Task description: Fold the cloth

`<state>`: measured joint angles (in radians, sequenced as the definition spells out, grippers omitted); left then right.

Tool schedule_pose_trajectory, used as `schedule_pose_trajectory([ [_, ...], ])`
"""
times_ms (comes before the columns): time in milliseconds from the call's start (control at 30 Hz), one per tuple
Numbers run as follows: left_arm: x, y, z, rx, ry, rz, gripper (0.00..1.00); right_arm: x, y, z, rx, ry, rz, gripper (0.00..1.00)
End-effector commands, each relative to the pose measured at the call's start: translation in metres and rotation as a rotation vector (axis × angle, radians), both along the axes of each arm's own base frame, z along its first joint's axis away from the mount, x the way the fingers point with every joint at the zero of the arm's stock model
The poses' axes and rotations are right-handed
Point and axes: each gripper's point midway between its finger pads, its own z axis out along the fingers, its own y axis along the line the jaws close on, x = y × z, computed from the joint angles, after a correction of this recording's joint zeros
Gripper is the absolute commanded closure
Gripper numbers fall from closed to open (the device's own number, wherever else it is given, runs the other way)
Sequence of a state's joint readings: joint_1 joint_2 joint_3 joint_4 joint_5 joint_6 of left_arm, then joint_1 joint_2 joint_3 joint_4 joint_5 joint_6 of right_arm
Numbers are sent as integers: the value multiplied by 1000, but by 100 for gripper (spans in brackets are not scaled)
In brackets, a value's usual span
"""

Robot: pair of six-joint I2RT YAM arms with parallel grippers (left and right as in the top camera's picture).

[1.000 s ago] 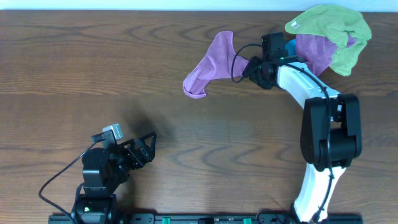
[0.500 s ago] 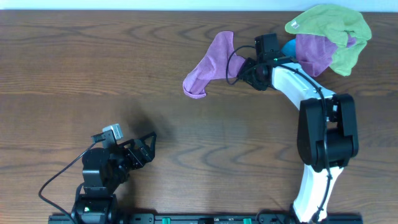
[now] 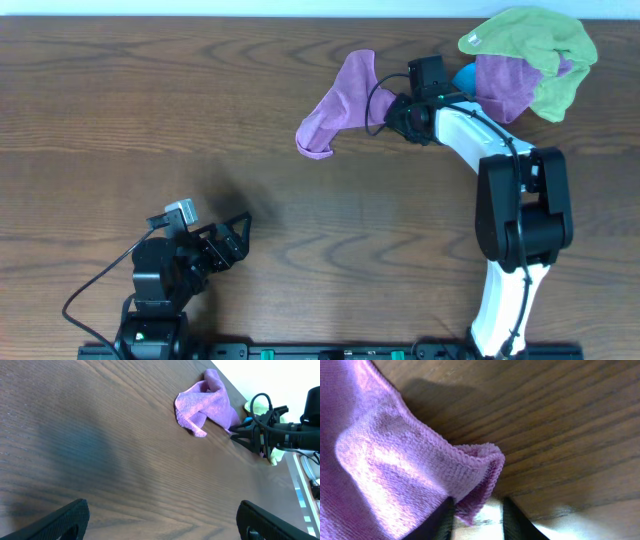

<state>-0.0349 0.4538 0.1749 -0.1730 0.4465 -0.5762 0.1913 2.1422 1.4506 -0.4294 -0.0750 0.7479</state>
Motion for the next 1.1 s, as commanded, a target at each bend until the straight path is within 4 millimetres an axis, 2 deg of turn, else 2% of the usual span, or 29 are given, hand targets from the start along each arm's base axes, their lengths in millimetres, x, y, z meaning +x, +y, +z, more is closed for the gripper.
schedule_pose_trajectory([
  [0, 3, -4, 14, -8, -32, -18, 5, -6, -1, -17, -15, 37, -13, 89],
  [33, 3, -4, 14, -8, -34, -18, 5, -5, -1, -17, -16, 33, -12, 99],
  [133, 4, -4, 16, -6, -46, -20, 5, -3, -1, -13, -26, 18, 12, 99],
  [267, 4, -4, 16, -10, -45, -17, 5, -8, -2, 10, -51, 0, 68, 99],
  [433, 4, -4, 13, -9, -32, -17, 5, -32, -7, 49, -73, 29, 98, 99],
  [600, 3, -4, 2, -13, 23, -13, 5, -67, -20, 89, -117, 71, 104, 99],
  [700, 3, -4, -6, -30, 70, -2, 5, -72, -23, 106, -143, 45, 141, 99],
  [733, 3, -4, -8, -32, 80, -1, 5, -71, -22, 107, -144, 34, 148, 92],
  [767, 3, -4, -10, -32, 87, -1, 5, -68, -20, 108, -143, 19, 161, 80],
  [800, 3, -4, -11, -31, 94, -1, 5, -61, -18, 105, -142, -1, 179, 74],
  [867, 4, -4, -13, -30, 99, 0, 5, -47, -12, 100, -134, -44, 212, 70],
  [967, 4, -4, -13, -31, 99, -1, 5, -16, -4, 88, -136, -137, 258, 60],
  [1067, 5, -4, -12, -31, 94, -2, 5, 2, -2, 69, -140, -170, 282, 56],
])
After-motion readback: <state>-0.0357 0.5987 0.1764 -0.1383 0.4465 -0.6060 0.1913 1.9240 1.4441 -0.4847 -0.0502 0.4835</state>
